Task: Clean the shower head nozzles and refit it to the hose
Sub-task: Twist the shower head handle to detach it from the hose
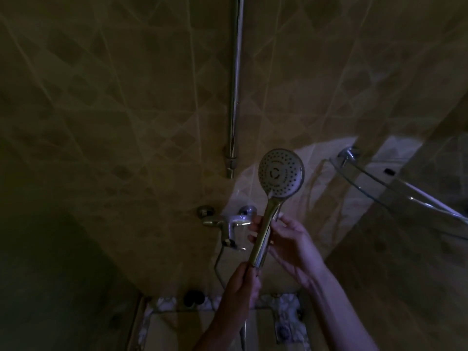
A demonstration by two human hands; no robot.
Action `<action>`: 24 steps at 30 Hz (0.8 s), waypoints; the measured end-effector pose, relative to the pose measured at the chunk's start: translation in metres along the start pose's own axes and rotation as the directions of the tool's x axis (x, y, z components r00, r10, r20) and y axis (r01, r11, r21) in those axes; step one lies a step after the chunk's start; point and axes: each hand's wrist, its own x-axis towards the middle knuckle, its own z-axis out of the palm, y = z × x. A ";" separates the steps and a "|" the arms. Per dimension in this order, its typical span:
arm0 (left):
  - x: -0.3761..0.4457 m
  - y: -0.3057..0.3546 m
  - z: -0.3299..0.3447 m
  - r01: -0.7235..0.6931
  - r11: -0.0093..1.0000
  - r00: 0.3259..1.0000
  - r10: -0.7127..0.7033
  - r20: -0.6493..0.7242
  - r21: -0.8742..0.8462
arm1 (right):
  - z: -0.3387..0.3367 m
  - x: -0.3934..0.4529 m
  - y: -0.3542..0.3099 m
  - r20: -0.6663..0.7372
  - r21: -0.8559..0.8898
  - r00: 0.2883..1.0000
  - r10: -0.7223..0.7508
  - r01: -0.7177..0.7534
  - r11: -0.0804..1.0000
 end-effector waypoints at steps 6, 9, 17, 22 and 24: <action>-0.015 -0.028 -0.004 0.023 0.994 0.997 -0.015 -0.071 0.111 | -0.001 -0.017 0.028 -0.222 -0.256 0.971 -0.093 0.034 0.966; -0.022 -0.039 -0.003 0.061 0.995 0.994 -0.053 -0.092 0.081 | -0.001 -0.026 0.040 -0.292 -0.346 0.946 -0.140 0.032 0.938; -0.049 -0.053 -0.009 0.130 0.984 0.990 -0.121 -0.078 0.118 | -0.011 -0.038 0.075 -0.436 -0.246 0.893 -0.114 0.004 0.969; -0.057 -0.063 -0.015 0.108 0.977 0.994 -0.109 -0.003 0.186 | -0.018 -0.054 0.085 -0.257 0.072 0.966 -0.040 0.060 0.996; -0.060 -0.065 -0.015 0.076 0.979 0.996 -0.083 0.028 0.188 | -0.021 -0.059 0.086 -0.273 0.074 0.962 -0.013 0.035 0.997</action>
